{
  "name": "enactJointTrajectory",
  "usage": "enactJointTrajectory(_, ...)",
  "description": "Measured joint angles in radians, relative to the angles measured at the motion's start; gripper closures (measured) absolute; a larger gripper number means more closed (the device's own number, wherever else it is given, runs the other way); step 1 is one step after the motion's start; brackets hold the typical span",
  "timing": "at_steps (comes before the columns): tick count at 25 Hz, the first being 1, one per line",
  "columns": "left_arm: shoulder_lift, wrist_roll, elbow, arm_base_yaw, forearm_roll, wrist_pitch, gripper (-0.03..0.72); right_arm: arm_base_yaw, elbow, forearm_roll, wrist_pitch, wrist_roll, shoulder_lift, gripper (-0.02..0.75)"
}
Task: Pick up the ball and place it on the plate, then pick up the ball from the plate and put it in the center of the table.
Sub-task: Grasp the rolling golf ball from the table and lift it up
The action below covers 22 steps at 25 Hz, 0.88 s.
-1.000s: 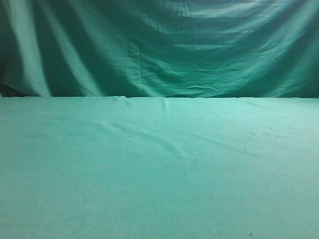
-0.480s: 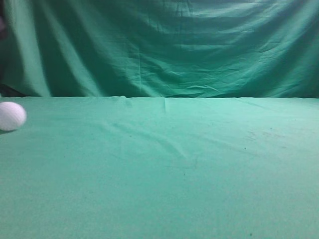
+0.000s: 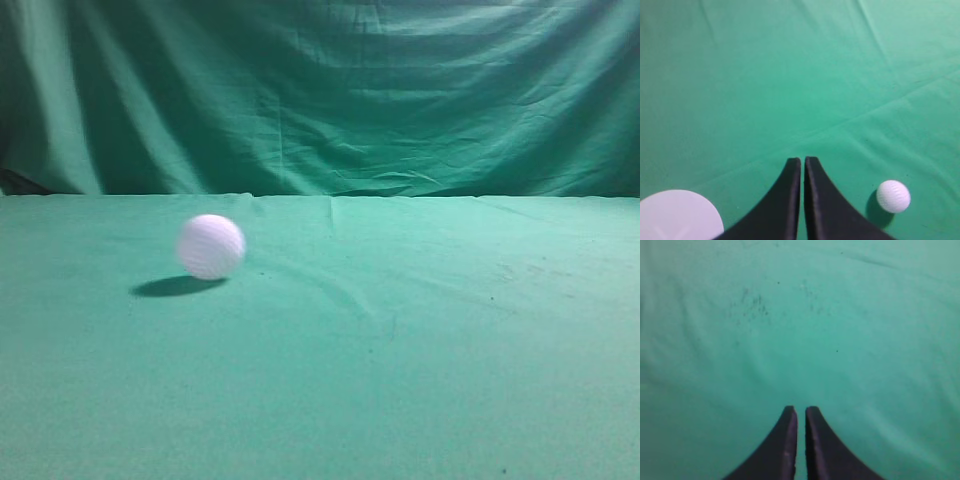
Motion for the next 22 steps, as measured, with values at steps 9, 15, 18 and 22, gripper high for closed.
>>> enactJointTrajectory(9, -0.292, 0.0, 0.173, -0.044, 0.014, -0.11, 0.688, 0.258, -0.008, -0.215, 0.038, 0.221, 0.088, 0.689)
enactJointTrajectory(15, -0.509, 0.066, 0.452, -0.044, -0.027, -0.237, 0.688, 0.312, -0.025, -0.192, 0.039, 0.297, 0.224, 0.689)
enactJointTrajectory(18, -0.618, 0.152, 0.569, -0.044, -0.08, -0.283, 0.688, 0.316, -0.043, -0.175, 0.032, 0.3, 0.296, 0.689)
enactJointTrajectory(22, -0.752, 0.201, 0.7, -0.044, -0.125, -0.34, 0.688, 0.316, -0.086, -0.169, 0.004, 0.302, 0.388, 0.689)
